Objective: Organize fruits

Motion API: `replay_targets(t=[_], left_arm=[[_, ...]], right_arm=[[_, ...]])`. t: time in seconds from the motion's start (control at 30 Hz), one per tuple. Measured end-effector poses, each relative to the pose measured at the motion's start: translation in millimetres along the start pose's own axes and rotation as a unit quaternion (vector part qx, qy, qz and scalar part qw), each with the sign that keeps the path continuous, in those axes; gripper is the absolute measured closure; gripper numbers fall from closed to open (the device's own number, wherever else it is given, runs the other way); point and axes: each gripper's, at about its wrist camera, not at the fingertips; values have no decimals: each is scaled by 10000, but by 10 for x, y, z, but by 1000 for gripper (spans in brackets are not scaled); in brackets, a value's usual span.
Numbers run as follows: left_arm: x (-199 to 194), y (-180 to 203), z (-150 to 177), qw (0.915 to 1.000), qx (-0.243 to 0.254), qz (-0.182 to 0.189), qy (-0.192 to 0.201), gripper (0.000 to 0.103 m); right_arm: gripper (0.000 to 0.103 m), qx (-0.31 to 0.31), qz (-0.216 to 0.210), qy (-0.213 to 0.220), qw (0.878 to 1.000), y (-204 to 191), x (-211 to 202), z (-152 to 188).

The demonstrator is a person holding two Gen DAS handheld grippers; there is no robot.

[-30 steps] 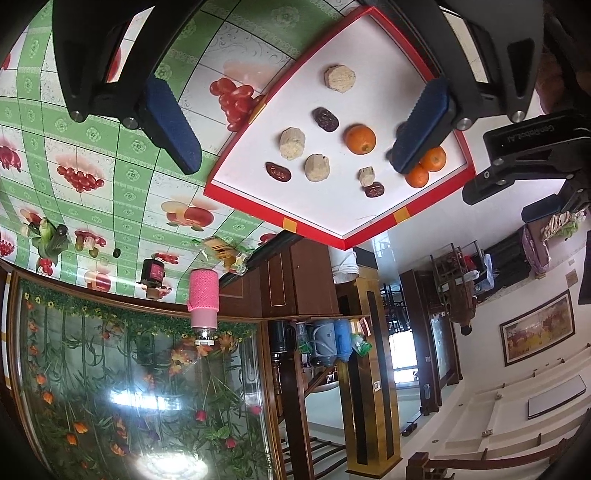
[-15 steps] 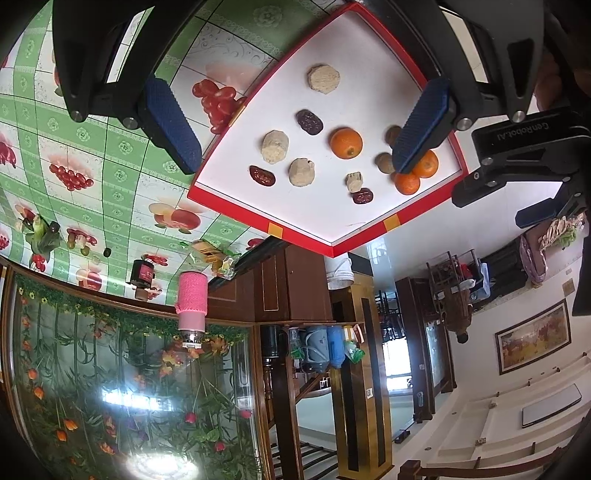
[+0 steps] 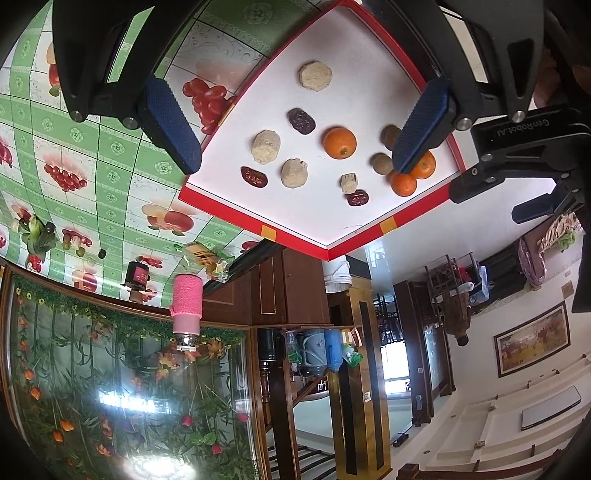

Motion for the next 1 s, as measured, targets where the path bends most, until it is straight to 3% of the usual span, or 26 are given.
replay_targets(t=[1.0], left_arm=[[90, -134, 18, 9996, -79, 198, -160, 0]], right_arm=[[0, -196, 14, -89, 9998, -201, 112, -65]])
Point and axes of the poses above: each gripper's, at about its wrist camera, not at the fingertips, and x roughly the way its jaws point, y to its right, z to its underside, and after that the axes turned 9 degrees about -z, right-handed
